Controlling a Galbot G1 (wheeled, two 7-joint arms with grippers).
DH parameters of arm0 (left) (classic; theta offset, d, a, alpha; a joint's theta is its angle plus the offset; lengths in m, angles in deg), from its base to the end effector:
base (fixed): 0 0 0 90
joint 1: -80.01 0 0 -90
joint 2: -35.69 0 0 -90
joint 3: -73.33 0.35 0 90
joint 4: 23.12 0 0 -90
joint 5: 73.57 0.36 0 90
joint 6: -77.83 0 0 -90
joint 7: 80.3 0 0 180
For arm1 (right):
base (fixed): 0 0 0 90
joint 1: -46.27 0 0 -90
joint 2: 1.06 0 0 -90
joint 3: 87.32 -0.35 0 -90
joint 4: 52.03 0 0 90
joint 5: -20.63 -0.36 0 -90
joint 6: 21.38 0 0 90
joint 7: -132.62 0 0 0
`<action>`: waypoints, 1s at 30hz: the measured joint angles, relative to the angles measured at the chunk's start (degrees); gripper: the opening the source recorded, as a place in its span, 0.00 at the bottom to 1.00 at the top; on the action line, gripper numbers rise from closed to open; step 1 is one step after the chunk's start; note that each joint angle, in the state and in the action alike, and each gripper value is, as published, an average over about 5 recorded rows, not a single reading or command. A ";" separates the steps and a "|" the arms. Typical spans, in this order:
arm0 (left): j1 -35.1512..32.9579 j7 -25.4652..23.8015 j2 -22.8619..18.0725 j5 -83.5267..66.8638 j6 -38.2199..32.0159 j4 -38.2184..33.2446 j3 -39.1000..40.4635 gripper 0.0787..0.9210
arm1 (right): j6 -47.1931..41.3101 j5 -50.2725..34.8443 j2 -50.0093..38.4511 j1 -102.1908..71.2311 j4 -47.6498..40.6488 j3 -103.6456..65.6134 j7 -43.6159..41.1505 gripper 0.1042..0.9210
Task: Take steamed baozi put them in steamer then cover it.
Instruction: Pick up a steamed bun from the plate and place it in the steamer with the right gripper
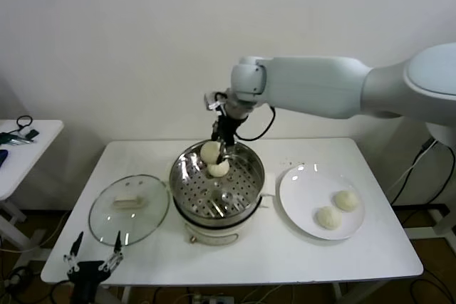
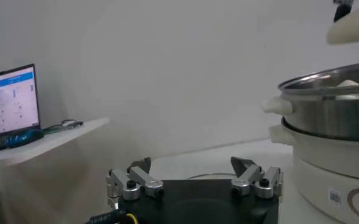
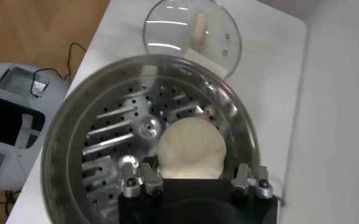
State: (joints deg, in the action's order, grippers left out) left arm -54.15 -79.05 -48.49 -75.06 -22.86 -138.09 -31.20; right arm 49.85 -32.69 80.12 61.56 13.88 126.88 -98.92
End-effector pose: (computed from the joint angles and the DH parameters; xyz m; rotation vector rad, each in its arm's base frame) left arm 0.0952 0.1015 -0.3555 0.2372 -2.9850 -0.3257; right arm 0.5626 0.1924 -0.0377 1.6067 -1.3457 1.3937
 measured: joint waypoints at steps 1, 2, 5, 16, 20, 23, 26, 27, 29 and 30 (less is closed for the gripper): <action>0.00 0.00 0.00 0.01 -0.06 0.10 0.01 0.88 | -0.11 0.00 0.53 -0.48 -0.12 0.15 0.28 0.72; 0.00 0.00 0.00 0.02 -0.12 0.19 0.03 0.88 | -0.21 0.00 1.04 -0.96 -0.25 0.29 0.55 0.72; 0.04 0.02 0.00 -0.08 -0.21 0.50 0.02 0.88 | -0.37 0.10 2.44 -2.43 -0.70 0.68 1.14 0.72; 0.72 -0.08 -0.22 -0.78 0.09 1.22 0.00 0.88 | -0.83 0.92 5.24 -6.86 -2.49 1.10 2.54 0.72; 1.05 -0.11 -0.30 -0.86 0.30 1.44 0.03 0.88 | -1.01 1.19 5.50 -8.00 -2.73 0.95 3.04 0.73; 1.20 -0.13 -0.45 -0.88 0.36 1.55 0.14 0.88 | -1.27 1.37 5.60 -8.66 -2.97 0.67 3.48 0.76; 1.20 -0.14 -0.51 -0.90 0.36 1.63 0.21 0.88 | -1.50 1.52 5.59 -8.95 -3.02 0.30 3.68 0.82; 1.20 -0.13 -0.51 -0.91 0.35 1.68 0.20 0.88 | -1.54 1.56 5.55 -8.97 -2.99 0.15 3.70 0.84; 1.19 -0.12 -0.50 -0.96 0.34 1.79 0.15 0.88 | -1.56 1.66 5.39 -8.93 -2.86 -0.15 3.68 0.87; 1.19 -0.12 -0.49 -0.98 0.33 1.83 0.11 0.88 | -1.54 1.72 5.26 -8.86 -2.75 -0.29 3.65 0.87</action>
State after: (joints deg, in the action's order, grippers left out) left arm -52.96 -79.16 -48.97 -76.04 -22.54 -136.26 -31.09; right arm 48.31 -30.97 85.39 52.71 11.13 126.59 -95.27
